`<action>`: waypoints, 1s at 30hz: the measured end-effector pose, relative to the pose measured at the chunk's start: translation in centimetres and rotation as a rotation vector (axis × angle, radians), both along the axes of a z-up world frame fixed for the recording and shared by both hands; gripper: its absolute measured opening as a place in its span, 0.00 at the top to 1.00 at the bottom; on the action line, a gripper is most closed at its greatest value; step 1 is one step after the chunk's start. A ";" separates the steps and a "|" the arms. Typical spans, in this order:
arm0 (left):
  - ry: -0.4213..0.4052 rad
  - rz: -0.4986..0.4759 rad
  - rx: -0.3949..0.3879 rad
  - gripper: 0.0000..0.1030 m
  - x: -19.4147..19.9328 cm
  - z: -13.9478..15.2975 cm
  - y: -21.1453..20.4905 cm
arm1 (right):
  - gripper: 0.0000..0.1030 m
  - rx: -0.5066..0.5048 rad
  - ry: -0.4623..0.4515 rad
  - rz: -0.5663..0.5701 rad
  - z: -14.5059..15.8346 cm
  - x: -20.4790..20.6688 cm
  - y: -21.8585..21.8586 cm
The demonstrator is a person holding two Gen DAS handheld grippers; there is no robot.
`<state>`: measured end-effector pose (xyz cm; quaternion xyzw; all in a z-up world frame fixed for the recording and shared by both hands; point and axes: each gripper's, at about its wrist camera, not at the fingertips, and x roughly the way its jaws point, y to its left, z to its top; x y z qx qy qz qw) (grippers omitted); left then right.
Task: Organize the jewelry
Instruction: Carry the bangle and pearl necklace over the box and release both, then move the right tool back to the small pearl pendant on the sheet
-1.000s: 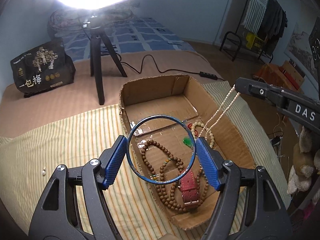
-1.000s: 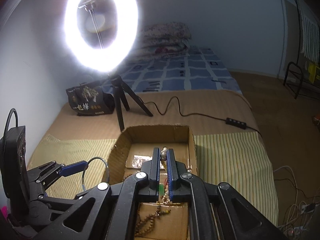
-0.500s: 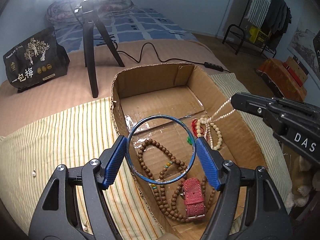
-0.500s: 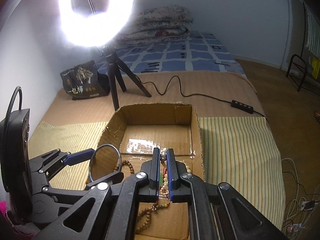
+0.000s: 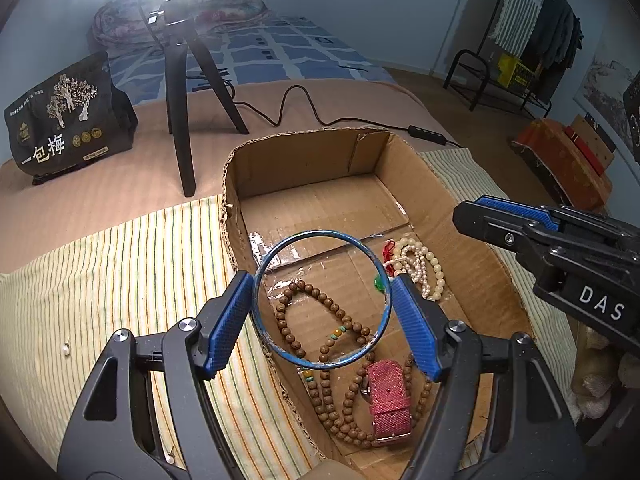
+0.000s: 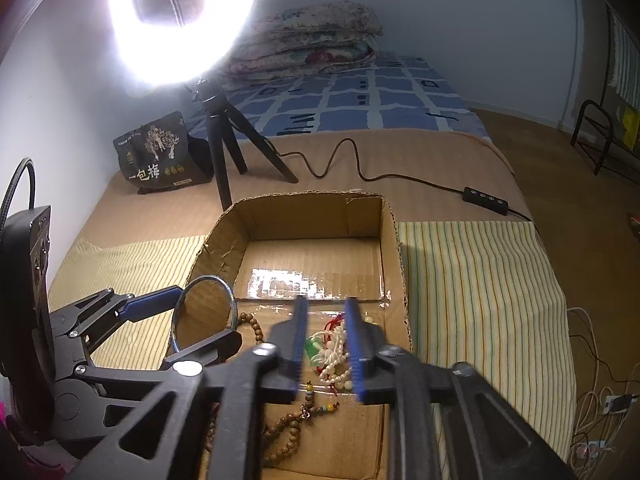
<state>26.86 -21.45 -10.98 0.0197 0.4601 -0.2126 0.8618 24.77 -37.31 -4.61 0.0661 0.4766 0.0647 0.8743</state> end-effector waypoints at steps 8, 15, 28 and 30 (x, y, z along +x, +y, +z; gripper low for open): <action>0.012 0.003 -0.005 0.27 -0.2 0.1 0.0 | 0.58 -0.002 0.000 -0.030 0.2 -0.2 -0.5; 0.001 0.006 -0.010 0.27 -0.6 0.8 0.5 | 0.53 -0.002 -0.012 -0.044 0.7 -0.6 -0.6; -0.048 0.055 -0.009 0.27 -1.4 2.9 5.0 | 0.31 0.019 -0.046 -0.036 2.3 -2.0 1.3; -0.061 0.064 -0.001 0.27 -1.6 3.2 6.0 | 0.29 0.019 -0.051 -0.025 2.5 -2.3 1.9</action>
